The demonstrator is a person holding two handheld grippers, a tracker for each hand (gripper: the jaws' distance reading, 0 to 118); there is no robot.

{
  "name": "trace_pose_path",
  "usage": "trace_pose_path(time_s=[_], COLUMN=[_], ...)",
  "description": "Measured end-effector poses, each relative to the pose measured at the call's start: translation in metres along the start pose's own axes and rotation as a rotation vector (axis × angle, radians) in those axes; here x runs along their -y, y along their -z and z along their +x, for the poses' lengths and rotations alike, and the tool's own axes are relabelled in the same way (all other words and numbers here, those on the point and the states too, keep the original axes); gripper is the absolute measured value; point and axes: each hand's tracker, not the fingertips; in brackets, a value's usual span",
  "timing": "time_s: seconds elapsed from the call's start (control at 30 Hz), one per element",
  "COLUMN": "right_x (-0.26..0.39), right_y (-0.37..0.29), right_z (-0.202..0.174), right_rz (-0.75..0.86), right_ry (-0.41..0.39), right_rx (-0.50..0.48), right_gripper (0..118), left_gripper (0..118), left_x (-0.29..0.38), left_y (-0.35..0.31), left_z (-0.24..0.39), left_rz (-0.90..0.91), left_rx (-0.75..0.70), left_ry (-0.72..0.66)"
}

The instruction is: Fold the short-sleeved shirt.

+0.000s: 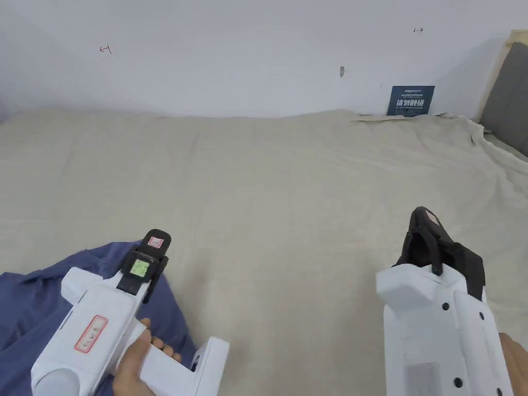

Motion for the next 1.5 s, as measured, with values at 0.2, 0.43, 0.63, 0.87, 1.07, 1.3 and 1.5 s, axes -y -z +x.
trace_pose_path(time_s=[0.2, 0.43, 0.63, 0.87, 1.07, 1.3, 1.5], right_x=[0.02, 0.037, 0.035, 0.036, 0.035, 0.034, 0.034], right_y=[0.018, 0.023, 0.02, 0.019, 0.02, 0.02, 0.02], right_z=[0.04, 0.04, 0.036, 0.035, 0.037, 0.038, 0.038], right_rz=[-0.217, -0.301, -0.305, -0.309, -0.302, -0.298, -0.299], right_ry=[0.715, 0.888, 0.857, 0.863, 0.865, 0.865, 0.861], right_rx=[-0.195, -0.201, -0.2, -0.209, -0.217, -0.218, -0.222], right_gripper=[1, 1, 1, 1, 1, 1, 1], left_gripper=[0, 0, 0, 0, 0, 0, 0], left_x=[0.034, 0.056, 0.054, 0.051, 0.048, 0.047, 0.047], left_y=[0.008, 0.011, 0.009, 0.008, 0.007, 0.007, 0.008], left_z=[0.052, 0.044, 0.04, 0.038, 0.037, 0.036, 0.037], left_rz=[0.048, 0.059, 0.049, 0.044, 0.053, 0.055, 0.055], left_rx=[-0.185, -0.246, -0.245, -0.251, -0.255, -0.257, -0.261], left_ry=[0.883, 1.086, 1.06, 1.041, 1.024, 1.036, 1.037])
